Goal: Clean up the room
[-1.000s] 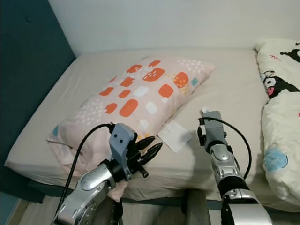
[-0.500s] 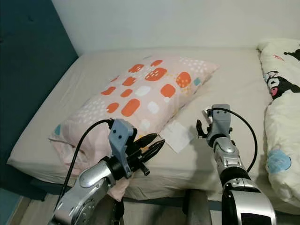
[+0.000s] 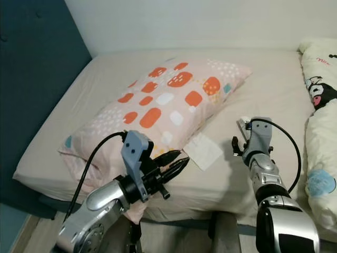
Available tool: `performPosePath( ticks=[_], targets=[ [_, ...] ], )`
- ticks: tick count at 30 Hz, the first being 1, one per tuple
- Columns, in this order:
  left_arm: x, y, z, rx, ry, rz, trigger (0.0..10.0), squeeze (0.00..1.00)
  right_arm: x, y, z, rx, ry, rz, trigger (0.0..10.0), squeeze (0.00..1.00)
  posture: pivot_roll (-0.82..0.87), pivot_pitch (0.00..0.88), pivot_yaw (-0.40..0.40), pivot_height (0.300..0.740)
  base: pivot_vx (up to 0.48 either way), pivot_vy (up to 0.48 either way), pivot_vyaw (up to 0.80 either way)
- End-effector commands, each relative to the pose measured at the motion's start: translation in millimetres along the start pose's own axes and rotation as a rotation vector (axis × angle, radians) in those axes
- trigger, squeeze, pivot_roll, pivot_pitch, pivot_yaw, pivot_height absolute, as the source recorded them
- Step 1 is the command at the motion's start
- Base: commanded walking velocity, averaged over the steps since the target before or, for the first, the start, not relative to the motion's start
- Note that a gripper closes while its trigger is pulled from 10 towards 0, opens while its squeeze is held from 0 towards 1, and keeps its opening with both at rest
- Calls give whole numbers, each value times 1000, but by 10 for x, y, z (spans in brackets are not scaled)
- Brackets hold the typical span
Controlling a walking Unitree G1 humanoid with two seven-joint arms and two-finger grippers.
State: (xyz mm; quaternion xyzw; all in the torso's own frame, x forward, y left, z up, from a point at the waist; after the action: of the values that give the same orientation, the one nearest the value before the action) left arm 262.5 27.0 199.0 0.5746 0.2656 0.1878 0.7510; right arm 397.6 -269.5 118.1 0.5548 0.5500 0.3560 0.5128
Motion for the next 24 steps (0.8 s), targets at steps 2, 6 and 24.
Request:
performPosePath(
  ticks=[2, 6, 24],
  targets=[
    [-41, -21, -27, 21, -13, 8, 10000, 0, -17, -127, -19, 57, 0, -14, 10000, 373, 164, 294, 62, 574, 0, 0, 0],
    [-37, -5, -36, 26, -6, 7, 10000, 0, -48, -157, -28, 70, -4, -35, 10000, 0, 174, 301, 65, 574, 0, 0, 0],
    [-15, 30, -48, 40, 16, -9, 10000, 0, -345, -220, -77, 103, -112, 39, 10000, 0, 192, 309, 79, 574, 0, 0, 0]
  ],
)
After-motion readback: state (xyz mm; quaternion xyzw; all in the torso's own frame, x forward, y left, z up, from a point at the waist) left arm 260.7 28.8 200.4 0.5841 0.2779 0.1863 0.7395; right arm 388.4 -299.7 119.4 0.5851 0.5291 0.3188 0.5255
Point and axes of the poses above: a point about 5 cm out from each wrist's last joint towards the gripper, its own z axis pointing out of the wrist towards the gripper, its own y axis along the axis of the wrist's last joint, x = y × z, the point moved 3 cm from there along z, pointing out of the wrist towards the gripper, and after that the axes turned 8 degrees about -z, right-handed, at the moved point
